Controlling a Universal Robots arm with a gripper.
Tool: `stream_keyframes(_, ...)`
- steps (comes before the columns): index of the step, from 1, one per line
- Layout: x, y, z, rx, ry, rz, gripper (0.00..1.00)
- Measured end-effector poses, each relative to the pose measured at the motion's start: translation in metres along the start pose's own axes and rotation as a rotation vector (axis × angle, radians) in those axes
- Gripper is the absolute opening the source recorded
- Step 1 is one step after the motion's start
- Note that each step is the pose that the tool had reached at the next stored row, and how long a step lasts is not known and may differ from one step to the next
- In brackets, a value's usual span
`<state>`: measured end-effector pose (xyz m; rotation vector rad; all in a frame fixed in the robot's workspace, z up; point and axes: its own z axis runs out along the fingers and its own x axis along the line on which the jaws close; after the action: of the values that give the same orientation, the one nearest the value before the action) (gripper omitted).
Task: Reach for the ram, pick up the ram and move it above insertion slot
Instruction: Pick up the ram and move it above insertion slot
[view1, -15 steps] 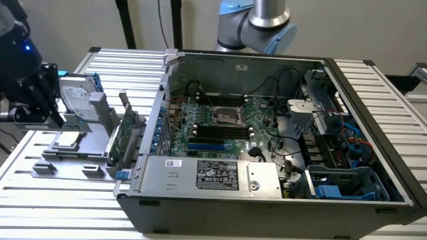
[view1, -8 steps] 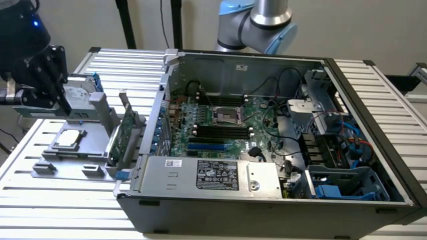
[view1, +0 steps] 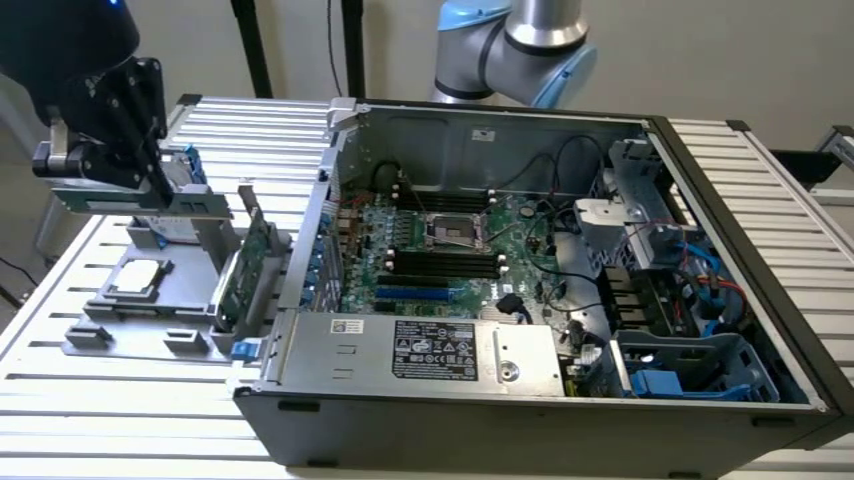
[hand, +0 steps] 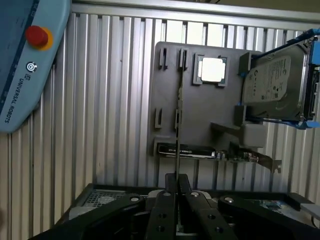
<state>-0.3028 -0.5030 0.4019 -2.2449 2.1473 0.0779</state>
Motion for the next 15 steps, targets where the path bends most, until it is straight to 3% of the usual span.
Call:
stream_keyframes(7,0.000,-0.0284,-0.0066,0.0004,-0.0080,0.000,0.13)
stream_keyframes(15,-0.001,-0.0642,-0.0075,0.0005,-0.0127,0.000,0.13)
